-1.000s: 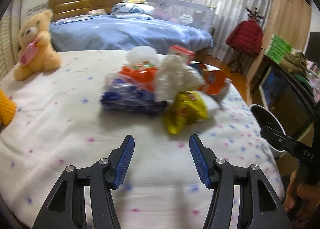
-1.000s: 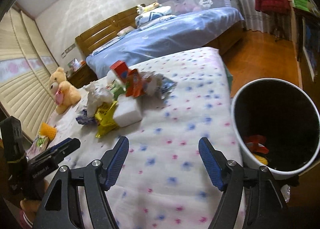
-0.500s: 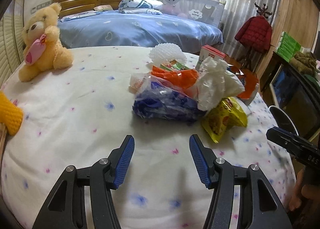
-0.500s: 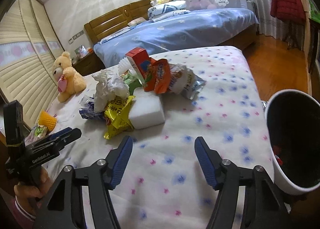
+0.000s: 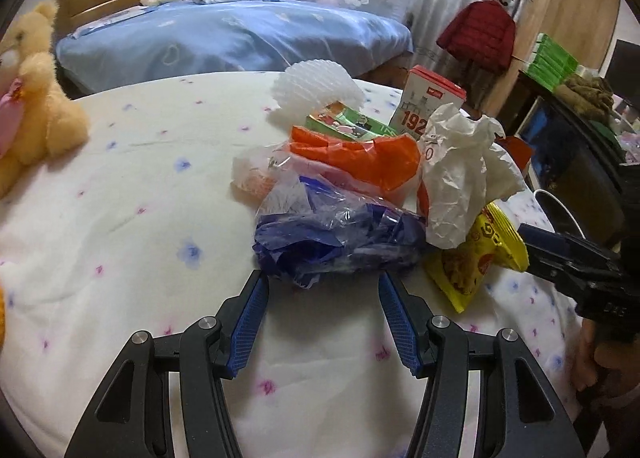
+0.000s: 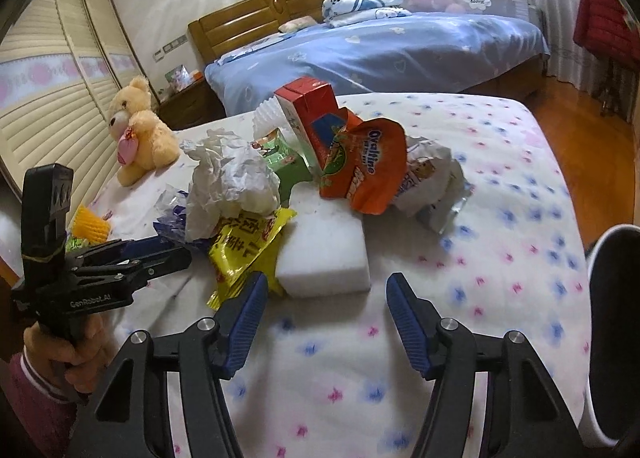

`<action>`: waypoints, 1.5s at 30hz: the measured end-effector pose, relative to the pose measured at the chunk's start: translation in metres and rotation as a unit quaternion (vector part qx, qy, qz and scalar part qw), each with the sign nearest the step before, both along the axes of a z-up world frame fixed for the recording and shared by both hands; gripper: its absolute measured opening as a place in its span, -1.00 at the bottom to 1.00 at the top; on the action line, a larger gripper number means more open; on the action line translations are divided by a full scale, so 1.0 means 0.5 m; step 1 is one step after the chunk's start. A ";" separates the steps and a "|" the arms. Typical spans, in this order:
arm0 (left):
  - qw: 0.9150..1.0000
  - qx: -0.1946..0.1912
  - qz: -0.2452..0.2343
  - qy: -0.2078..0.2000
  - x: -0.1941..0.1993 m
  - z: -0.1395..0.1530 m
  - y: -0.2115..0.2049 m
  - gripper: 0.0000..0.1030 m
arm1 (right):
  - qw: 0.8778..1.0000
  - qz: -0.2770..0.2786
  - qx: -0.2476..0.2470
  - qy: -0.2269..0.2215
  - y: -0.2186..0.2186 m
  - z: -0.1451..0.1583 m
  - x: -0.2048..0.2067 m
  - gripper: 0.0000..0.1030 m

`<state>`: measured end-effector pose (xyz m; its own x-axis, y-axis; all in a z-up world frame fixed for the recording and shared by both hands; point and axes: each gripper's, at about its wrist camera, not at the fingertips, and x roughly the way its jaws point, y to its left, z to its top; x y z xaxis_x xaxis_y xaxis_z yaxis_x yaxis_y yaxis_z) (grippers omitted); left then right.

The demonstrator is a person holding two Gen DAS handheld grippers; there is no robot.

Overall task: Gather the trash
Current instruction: 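Move both tools back to the trash pile on the table, then grasp the yellow chip bag with the left tool while the right grasps the white sponge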

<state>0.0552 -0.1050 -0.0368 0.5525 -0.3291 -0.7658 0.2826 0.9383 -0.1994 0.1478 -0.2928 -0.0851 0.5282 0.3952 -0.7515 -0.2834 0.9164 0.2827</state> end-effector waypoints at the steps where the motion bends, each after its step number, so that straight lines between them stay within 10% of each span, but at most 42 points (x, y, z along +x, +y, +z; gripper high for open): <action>1: 1.000 -0.002 -0.005 -0.001 0.001 0.001 -0.004 0.07 | 1.000 0.001 -0.001 0.003 0.000 -0.002 0.004 -0.03; 4: 1.000 -0.002 -0.013 -0.003 0.003 0.006 -0.021 -0.16 | 1.000 0.005 0.005 0.010 0.000 -0.009 0.012 -0.15; 6: 1.000 -0.004 -0.020 0.003 0.017 0.002 -0.023 -0.77 | 1.000 0.009 -0.001 0.002 0.003 -0.006 0.008 -0.21; 9: 1.000 0.004 -0.028 -0.007 0.026 0.009 -0.023 -0.94 | 1.000 0.012 -0.005 -0.005 0.006 -0.003 0.003 -0.29; 12: 0.999 0.005 -0.030 -0.010 0.061 0.005 0.022 -0.95 | 1.000 0.012 0.005 -0.001 -0.002 -0.002 -0.003 -0.33; 14: 1.000 0.000 -0.021 0.001 0.061 -0.004 0.033 -0.92 | 1.000 0.011 0.011 0.001 -0.007 0.000 -0.010 -0.90; 16: 1.000 -0.019 -0.011 0.014 0.061 -0.001 0.040 -0.72 | 1.000 0.008 0.016 0.009 -0.013 -0.001 -0.017 -0.92; 18: 0.999 -0.029 0.008 0.013 0.053 0.005 0.048 0.05 | 1.000 0.005 0.015 0.009 -0.022 -0.001 -0.028 -0.95; 25: 0.996 -0.066 0.060 0.021 0.072 0.009 0.051 0.14 | 1.000 -0.007 0.024 0.015 -0.043 0.003 -0.043 -0.87; 28: 0.993 -0.085 0.074 0.039 0.104 -0.014 0.045 0.12 | 0.999 -0.016 0.043 0.023 -0.052 0.005 -0.037 -0.85; 30: 0.993 -0.084 0.077 0.038 0.110 -0.018 0.042 -0.63 | 0.998 -0.021 0.052 0.023 -0.054 0.008 -0.033 -0.72; 32: 0.992 -0.087 0.074 0.049 0.120 -0.027 0.038 -0.89 | 0.998 -0.026 0.060 0.022 -0.053 0.009 -0.026 -0.34; 38: 0.993 -0.093 0.070 0.029 0.115 -0.022 0.044 -1.00 | 0.997 -0.027 0.061 0.025 -0.026 -0.002 0.001 -0.20; 45: 0.993 -0.096 0.068 0.014 0.070 -0.013 0.067 -1.00 | 0.999 -0.009 0.036 0.007 -0.002 0.006 -0.016 -0.59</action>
